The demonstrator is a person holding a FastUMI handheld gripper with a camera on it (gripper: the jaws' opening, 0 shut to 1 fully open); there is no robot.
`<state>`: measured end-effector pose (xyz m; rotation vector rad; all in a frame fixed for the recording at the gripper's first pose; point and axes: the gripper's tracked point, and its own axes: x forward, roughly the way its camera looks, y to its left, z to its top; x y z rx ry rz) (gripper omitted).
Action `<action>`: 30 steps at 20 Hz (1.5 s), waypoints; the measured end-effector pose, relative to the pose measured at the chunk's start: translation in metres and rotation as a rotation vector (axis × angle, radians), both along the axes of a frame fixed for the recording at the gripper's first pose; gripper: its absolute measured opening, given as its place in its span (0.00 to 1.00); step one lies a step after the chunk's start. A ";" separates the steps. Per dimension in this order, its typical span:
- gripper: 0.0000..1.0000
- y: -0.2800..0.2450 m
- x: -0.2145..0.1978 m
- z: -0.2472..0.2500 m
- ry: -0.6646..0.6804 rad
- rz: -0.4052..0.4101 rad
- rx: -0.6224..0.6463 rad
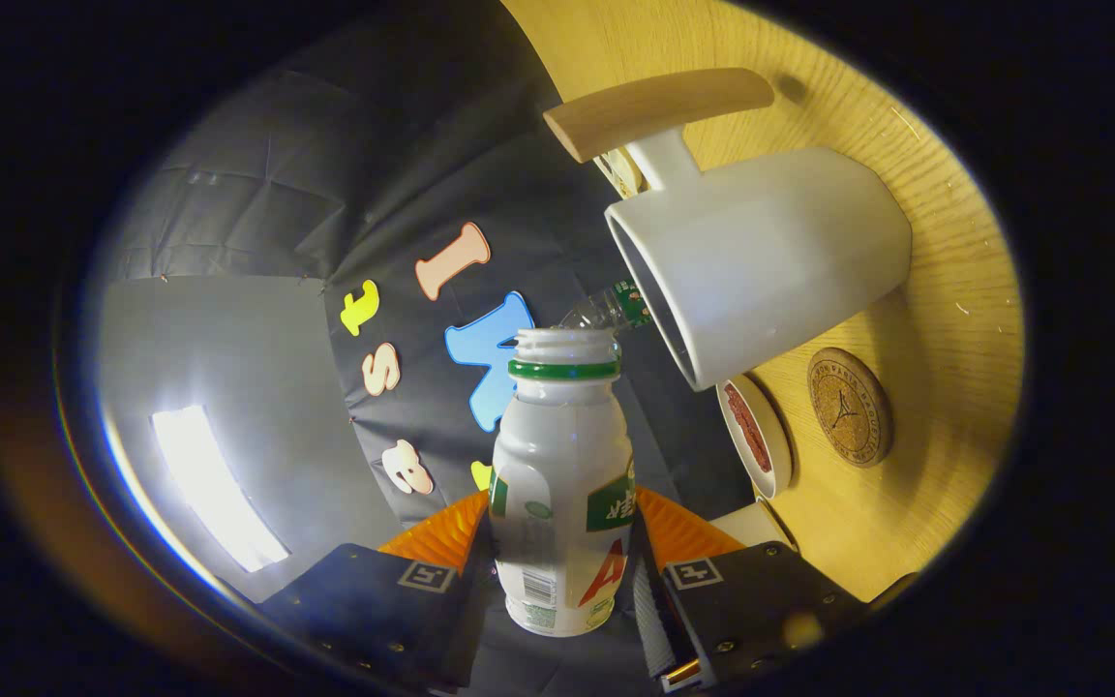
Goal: Take the bottle from table, then pour the juice into the cup, finally place the bottle on the coaster
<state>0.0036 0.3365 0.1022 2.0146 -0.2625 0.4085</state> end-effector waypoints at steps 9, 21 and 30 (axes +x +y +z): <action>0.64 -0.004 0.000 -0.001 0.001 -0.005 0.006; 0.64 -0.005 0.000 -0.004 0.004 -0.027 -0.027; 0.64 -0.002 -0.001 -0.021 0.074 -0.075 -0.295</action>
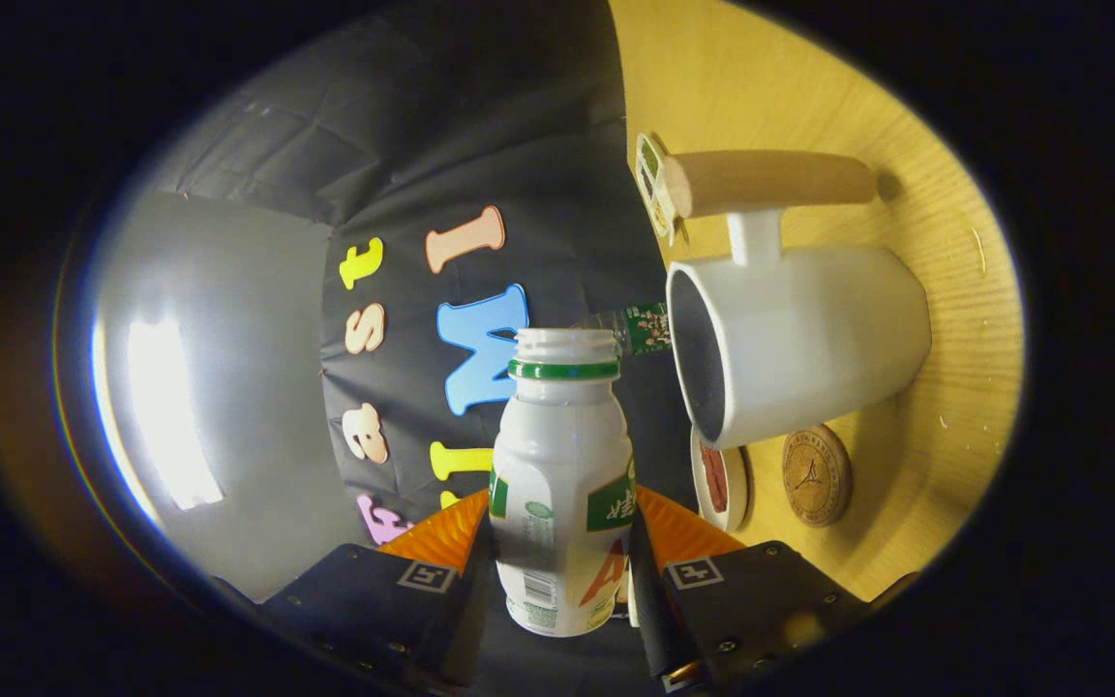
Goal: Take the bottle from table, then pour the juice into the cup, finally place the bottle on the coaster
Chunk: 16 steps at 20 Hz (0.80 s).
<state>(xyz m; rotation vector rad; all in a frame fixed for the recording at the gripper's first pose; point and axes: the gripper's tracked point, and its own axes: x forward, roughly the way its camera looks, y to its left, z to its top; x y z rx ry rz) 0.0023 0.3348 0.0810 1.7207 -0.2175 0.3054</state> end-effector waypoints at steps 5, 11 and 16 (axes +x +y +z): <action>0.65 -0.001 0.002 0.004 0.036 -0.052 -0.265; 0.65 0.000 0.005 0.006 0.071 -0.115 -0.565; 0.65 0.010 0.009 0.008 0.080 -0.171 -0.818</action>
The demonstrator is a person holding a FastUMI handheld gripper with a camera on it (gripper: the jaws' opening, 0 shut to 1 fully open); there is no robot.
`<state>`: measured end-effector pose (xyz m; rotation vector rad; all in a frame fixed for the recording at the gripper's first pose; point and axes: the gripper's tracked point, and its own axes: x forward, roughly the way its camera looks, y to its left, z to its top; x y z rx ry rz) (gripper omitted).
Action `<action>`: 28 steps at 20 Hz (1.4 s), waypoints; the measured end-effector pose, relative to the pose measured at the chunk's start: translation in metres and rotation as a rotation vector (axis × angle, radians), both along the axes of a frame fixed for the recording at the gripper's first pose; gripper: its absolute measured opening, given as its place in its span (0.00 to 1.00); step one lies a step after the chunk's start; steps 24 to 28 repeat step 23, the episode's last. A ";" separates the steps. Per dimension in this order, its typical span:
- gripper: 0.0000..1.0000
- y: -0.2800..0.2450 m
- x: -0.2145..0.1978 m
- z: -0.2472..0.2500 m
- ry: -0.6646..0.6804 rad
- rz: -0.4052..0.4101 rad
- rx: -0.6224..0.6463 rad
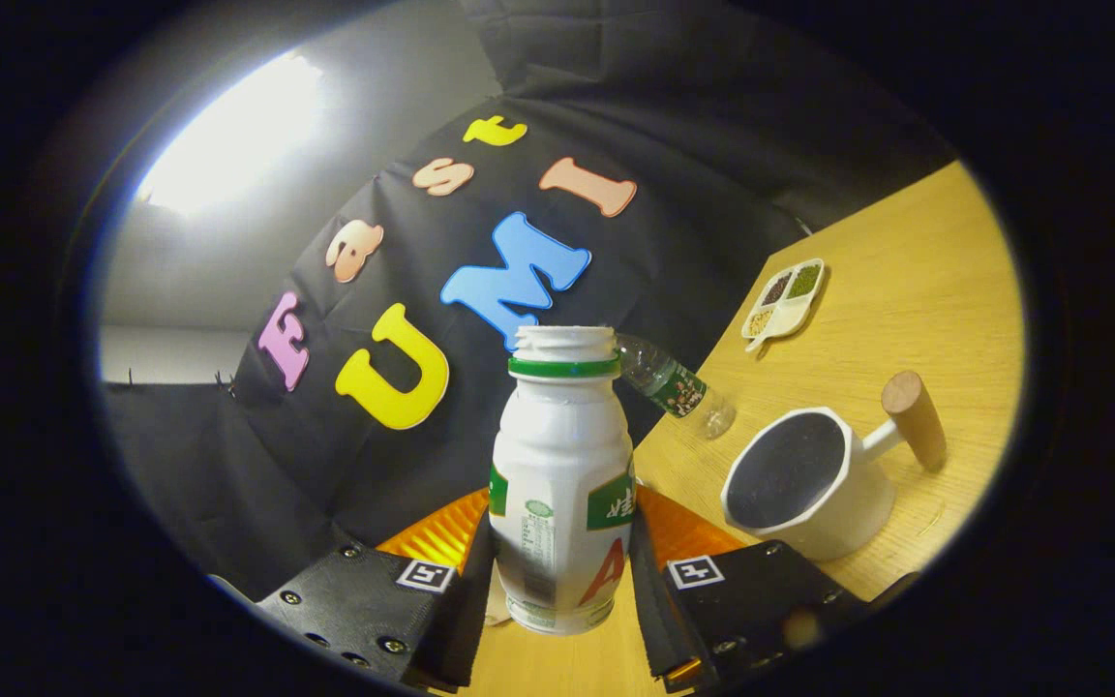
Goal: Take the bottle from table, then pour the juice into the cup, finally place the bottle on the coaster
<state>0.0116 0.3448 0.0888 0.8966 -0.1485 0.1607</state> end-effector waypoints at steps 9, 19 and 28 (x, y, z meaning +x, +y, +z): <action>0.65 0.019 0.012 -0.023 0.116 -0.067 -0.483; 0.65 0.041 0.025 -0.030 0.135 -0.113 -0.822; 0.65 0.041 0.031 -0.024 0.125 -0.150 -0.948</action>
